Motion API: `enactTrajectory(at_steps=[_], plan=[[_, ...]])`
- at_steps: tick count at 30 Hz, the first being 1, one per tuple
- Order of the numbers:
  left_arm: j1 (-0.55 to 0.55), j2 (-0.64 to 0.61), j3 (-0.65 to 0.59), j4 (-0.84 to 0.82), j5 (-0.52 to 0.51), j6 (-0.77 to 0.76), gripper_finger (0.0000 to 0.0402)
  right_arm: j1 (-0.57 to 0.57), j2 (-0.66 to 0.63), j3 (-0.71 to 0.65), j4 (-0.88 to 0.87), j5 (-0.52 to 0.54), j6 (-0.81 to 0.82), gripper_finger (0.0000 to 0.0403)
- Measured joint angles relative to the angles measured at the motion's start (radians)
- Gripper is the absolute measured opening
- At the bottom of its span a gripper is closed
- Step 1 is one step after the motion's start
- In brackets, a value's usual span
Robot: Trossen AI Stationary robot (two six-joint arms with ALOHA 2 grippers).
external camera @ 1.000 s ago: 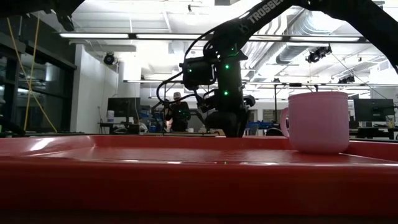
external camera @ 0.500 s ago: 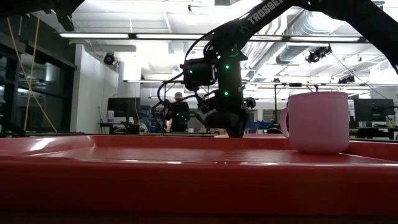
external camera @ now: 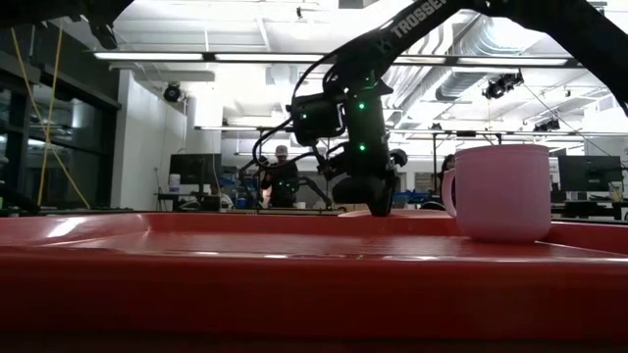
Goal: Set up tray
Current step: Put the pink plate on the red tray to the bottom left of the purple mug
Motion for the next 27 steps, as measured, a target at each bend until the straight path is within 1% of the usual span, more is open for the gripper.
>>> enactTrajectory(at_steps=[4, 10, 14, 22, 27], plan=[[0.0, 0.0, 0.0, 0.0, 0.0, 0.0, 0.0179, 0.011, -0.015, 0.038, -0.019, -0.018, 0.016, 0.0], [0.0, 0.0, 0.0, 0.0, 0.0, 0.0, 0.0179, 0.015, -0.02, 0.172, -0.066, -0.01, 0.017, 0.0001], [0.0, 0.0, 0.0, 0.0, -0.001, 0.016, 0.0179, 0.02, -0.021, 0.291, -0.107, 0.026, 0.014, 0.0001], [0.0, 0.0, 0.0, 0.0, -0.001, 0.019, 0.0179, 0.028, -0.022, 0.539, -0.213, 0.058, -0.01, 0.0002], [0.0, 0.0, 0.0, 0.0, 0.0, 0.019, 0.0179, 0.062, -0.024, 0.701, -0.274, 0.086, -0.031, 0.0002]])
